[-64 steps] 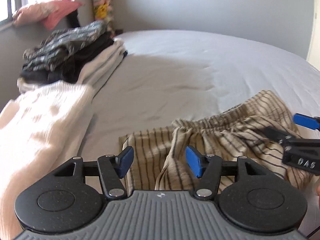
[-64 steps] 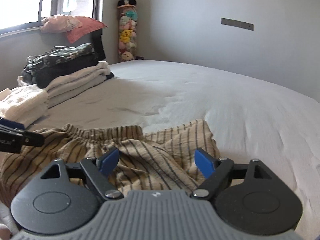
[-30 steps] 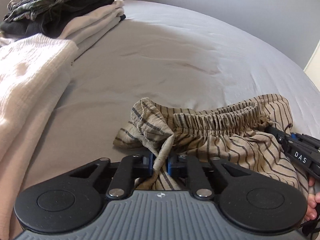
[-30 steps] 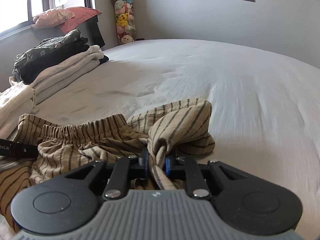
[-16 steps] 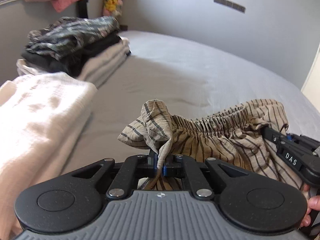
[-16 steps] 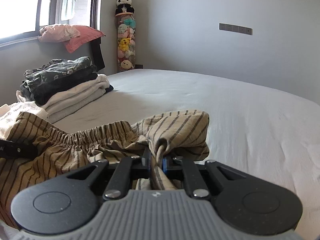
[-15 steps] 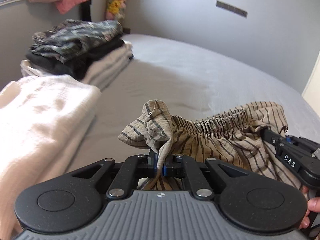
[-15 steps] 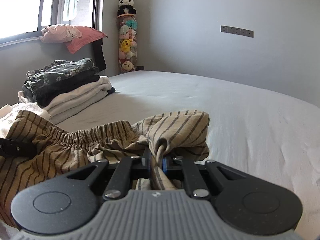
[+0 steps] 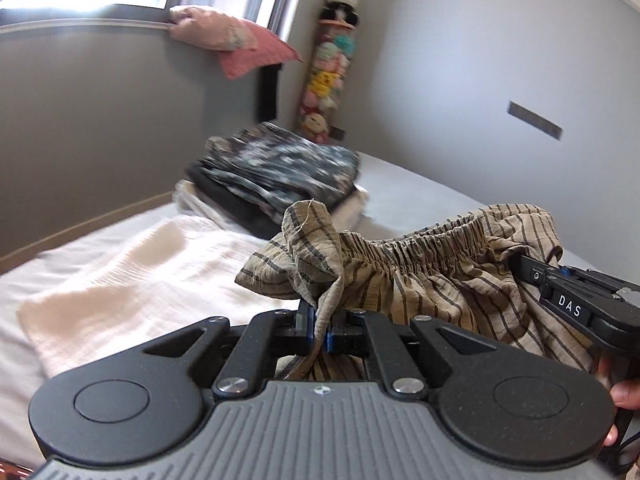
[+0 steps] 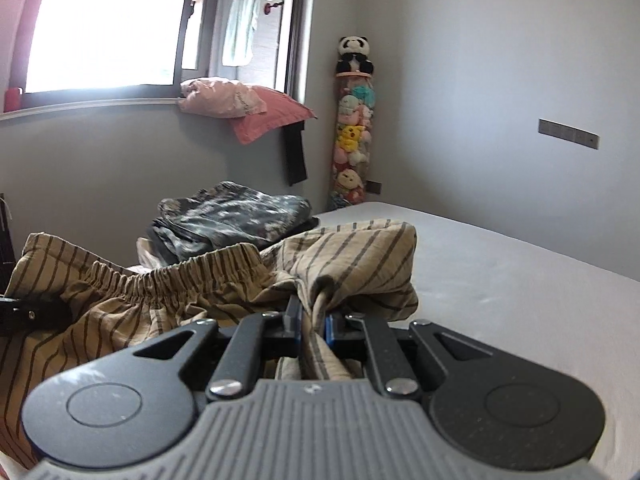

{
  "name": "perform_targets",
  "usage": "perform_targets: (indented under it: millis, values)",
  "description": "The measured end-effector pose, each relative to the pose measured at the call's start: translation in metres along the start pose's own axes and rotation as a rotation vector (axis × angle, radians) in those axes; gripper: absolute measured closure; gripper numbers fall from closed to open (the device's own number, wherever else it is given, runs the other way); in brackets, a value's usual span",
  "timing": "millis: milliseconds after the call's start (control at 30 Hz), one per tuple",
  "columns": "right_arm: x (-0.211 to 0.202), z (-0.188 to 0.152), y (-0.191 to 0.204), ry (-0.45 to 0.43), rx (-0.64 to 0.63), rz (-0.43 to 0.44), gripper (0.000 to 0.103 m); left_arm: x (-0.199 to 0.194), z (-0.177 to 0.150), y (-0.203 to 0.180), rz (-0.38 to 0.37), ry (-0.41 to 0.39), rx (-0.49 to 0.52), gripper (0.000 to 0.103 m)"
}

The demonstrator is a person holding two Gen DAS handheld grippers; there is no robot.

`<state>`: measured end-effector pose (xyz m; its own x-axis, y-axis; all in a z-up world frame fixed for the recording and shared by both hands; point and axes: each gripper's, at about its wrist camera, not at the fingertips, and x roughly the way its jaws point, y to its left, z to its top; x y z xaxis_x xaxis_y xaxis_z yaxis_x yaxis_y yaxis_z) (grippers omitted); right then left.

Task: Fold clothes
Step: 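Grasp the waistband with both grippers and lift the trousers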

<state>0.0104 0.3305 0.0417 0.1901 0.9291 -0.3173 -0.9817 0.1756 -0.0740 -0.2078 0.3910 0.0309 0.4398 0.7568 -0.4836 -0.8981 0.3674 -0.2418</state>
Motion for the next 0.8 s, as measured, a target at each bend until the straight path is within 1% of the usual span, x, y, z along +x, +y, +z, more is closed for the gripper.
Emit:
perform_targets:
  millis: [167, 267, 367, 500, 633, 800]
  values:
    - [0.041, 0.036, 0.054, -0.017, -0.067, 0.159, 0.092, -0.013, 0.017, 0.057, 0.112, -0.032, -0.12, 0.097]
    - [0.07, 0.052, 0.092, -0.012, -0.134, 0.254, 0.092, -0.017, 0.021, 0.087, 0.193, -0.043, -0.192, 0.097]
    - [0.099, 0.062, 0.128, 0.007, -0.216, 0.347, 0.092, -0.016, 0.019, 0.111, 0.264, -0.033, -0.253, 0.097]
    - [0.133, 0.068, 0.167, 0.05, -0.328, 0.452, 0.092, -0.005, 0.009, 0.125, 0.303, 0.009, -0.295, 0.097]
    - [0.166, 0.07, 0.194, 0.084, -0.415, 0.518, 0.091, 0.007, -0.003, 0.138, 0.336, 0.053, -0.334, 0.097]
    - [0.203, 0.055, 0.216, 0.135, -0.492, 0.541, 0.09, 0.022, -0.017, 0.154, 0.377, 0.109, -0.382, 0.097]
